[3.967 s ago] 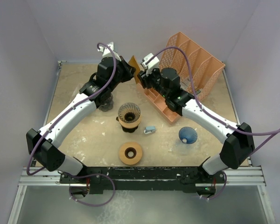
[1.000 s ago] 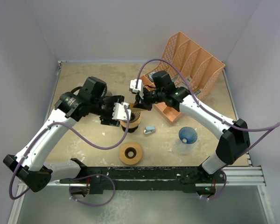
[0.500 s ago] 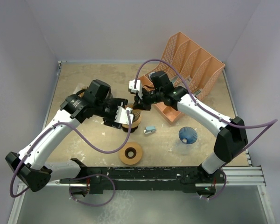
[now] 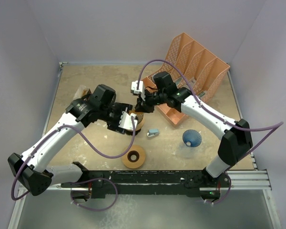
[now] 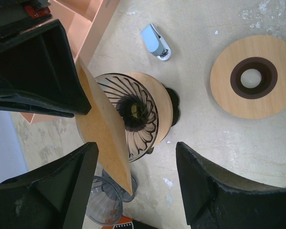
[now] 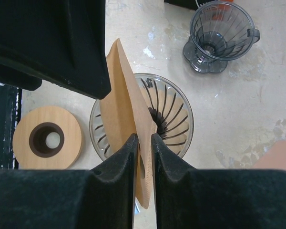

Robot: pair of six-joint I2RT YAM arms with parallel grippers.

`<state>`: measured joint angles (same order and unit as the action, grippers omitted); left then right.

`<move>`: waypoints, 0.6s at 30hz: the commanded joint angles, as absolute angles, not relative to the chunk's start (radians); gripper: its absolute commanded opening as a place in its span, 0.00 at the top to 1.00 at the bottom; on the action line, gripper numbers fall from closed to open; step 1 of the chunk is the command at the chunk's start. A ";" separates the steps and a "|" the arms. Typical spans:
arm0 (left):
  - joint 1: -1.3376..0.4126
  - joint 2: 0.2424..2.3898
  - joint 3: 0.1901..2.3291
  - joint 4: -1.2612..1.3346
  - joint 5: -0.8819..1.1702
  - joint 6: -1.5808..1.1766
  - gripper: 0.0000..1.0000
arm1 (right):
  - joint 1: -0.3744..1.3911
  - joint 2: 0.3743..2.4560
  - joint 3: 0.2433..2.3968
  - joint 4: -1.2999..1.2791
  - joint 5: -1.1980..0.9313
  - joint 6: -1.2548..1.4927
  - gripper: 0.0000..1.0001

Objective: Place the coffee filter in the dripper
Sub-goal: Place the coffee filter in the coffee dripper.

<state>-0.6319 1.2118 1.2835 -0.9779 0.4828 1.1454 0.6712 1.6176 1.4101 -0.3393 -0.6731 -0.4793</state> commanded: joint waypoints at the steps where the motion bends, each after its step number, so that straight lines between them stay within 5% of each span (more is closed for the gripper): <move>1: -0.641 1.203 1.260 -0.924 0.505 1.163 0.34 | 0.673 1.627 1.455 -0.334 -0.699 -0.478 0.80; 18: -0.661 1.222 1.166 -0.837 0.446 1.133 0.32 | 0.672 1.630 1.451 -0.279 -0.656 -0.414 0.65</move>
<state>-0.6518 1.2140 1.1774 -0.8825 0.4492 1.1362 0.6712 1.6447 1.4132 -0.3309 -0.6716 -0.4549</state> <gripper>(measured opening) 0.675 0.327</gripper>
